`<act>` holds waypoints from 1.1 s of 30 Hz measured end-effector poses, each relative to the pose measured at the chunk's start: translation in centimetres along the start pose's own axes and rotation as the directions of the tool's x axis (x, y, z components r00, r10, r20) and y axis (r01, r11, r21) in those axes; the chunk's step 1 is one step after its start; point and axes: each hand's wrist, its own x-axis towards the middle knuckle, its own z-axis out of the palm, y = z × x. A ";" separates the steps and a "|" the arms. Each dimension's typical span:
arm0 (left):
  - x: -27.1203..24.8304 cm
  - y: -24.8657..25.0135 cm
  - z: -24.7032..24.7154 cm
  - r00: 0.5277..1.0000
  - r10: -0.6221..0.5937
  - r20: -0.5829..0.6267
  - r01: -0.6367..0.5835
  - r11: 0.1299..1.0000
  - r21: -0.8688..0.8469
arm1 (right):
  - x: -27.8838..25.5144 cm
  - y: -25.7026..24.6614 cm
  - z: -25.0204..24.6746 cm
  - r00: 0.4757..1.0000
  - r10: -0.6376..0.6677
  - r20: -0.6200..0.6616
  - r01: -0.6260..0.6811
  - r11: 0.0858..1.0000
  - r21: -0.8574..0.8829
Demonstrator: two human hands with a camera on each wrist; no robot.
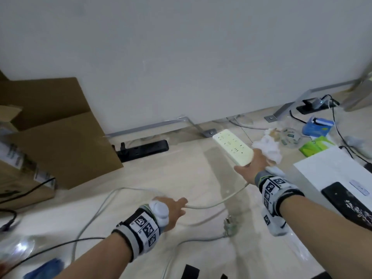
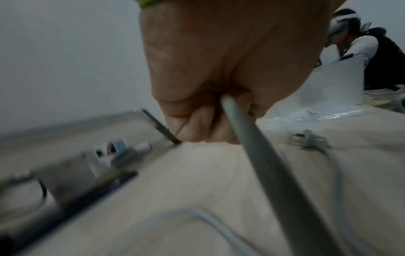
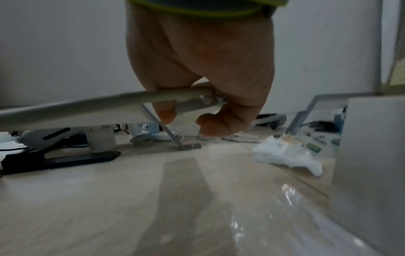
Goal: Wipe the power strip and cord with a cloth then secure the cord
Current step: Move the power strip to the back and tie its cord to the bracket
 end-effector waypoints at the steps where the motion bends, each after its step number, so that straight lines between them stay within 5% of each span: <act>1: 0.4 0.4 0.7 0.998 -0.010 0.061 0.013 0.999 -0.045 | 0.5 0.6 0.9 0.999 0.017 0.036 -0.017 1.000 0.025; 6: 1.8 1.2 3.6 0.975 -0.082 0.207 0.127 0.967 -0.219 | 1.5 1.5 3.8 0.993 0.052 0.103 -0.059 0.996 0.064; 13: 5.0 -2.0 2.4 0.947 -0.296 0.122 0.313 0.937 -0.155 | 4.7 0.6 6.4 0.990 0.067 0.127 -0.085 0.987 0.138; 20: 6.3 -4.7 3.2 0.919 -0.331 0.214 0.321 0.943 0.081 | 6.4 0.2 9.2 0.975 -0.023 0.222 0.013 0.999 0.047; 33: 6.9 -6.0 5.1 0.925 -0.311 0.216 0.336 0.938 -0.088 | 7.3 -0.1 10.2 0.962 0.033 0.271 0.016 0.984 -0.179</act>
